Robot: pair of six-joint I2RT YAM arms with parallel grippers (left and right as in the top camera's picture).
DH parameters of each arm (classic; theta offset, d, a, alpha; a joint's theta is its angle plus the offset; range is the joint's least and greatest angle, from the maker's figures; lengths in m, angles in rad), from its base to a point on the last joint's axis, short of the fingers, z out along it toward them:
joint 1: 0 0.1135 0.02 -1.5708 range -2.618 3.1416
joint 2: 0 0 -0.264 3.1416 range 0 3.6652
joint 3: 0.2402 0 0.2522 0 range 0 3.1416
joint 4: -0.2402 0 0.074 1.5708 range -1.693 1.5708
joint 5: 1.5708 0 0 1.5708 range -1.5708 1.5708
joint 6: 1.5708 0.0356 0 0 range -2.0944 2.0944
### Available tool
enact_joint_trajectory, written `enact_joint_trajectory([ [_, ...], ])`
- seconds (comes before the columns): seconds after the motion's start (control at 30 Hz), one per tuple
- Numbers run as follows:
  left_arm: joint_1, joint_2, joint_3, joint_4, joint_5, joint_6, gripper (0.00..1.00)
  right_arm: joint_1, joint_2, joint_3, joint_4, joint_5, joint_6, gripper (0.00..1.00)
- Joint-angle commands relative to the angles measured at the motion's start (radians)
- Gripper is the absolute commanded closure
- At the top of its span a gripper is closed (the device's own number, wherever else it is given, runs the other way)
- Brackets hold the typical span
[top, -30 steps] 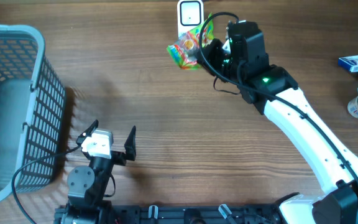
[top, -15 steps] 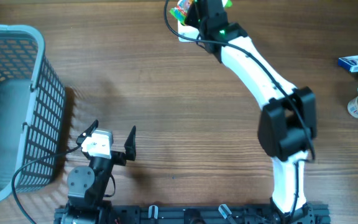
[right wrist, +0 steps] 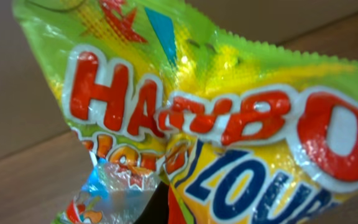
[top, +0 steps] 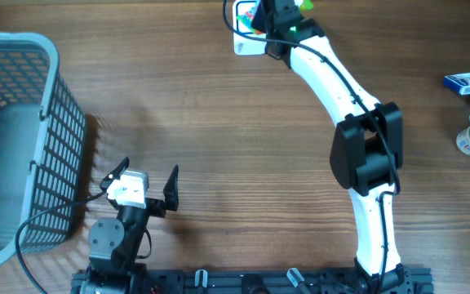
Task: Scan the item barcode
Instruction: 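Carry the Haribo bag to the right edge and release it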
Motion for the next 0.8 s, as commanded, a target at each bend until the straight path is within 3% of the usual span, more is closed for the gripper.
enact_joint_trajectory([
  [0.0, -0.005, -0.004, -0.005, 0.0, -0.002, -0.01, 0.0, -0.049, -0.145, 0.151, -0.197, 0.093, -0.002, 0.95],
  [0.17, -0.005, -0.004, -0.005, 0.0, -0.002, -0.01, 0.0, -0.254, -0.236, 0.158, -0.46, 0.06, 0.0, 0.95],
  [0.27, -0.005, -0.004, -0.005, 0.0, -0.002, -0.01, 0.0, -0.454, -0.149, 0.113, -0.41, -0.162, -0.084, 0.95],
  [0.53, -0.005, -0.004, -0.005, 0.0, -0.002, -0.009, 0.0, -0.735, 0.106, 0.113, -0.38, -0.189, -0.05, 0.95],
  [0.57, -0.005, -0.004, -0.005, 0.0, -0.002, -0.009, 0.0, -0.76, 0.102, 0.114, -0.379, -0.201, -0.052, 0.74],
  [0.63, -0.005, -0.004, -0.005, 0.0, -0.002, -0.01, 0.0, -0.779, 0.095, 0.134, -0.402, -0.248, -0.121, 0.01],
  [0.77, -0.005, -0.004, -0.005, 0.0, -0.002, -0.009, 0.0, -0.756, -0.05, 0.189, -0.513, -0.269, -0.185, 0.0],
])
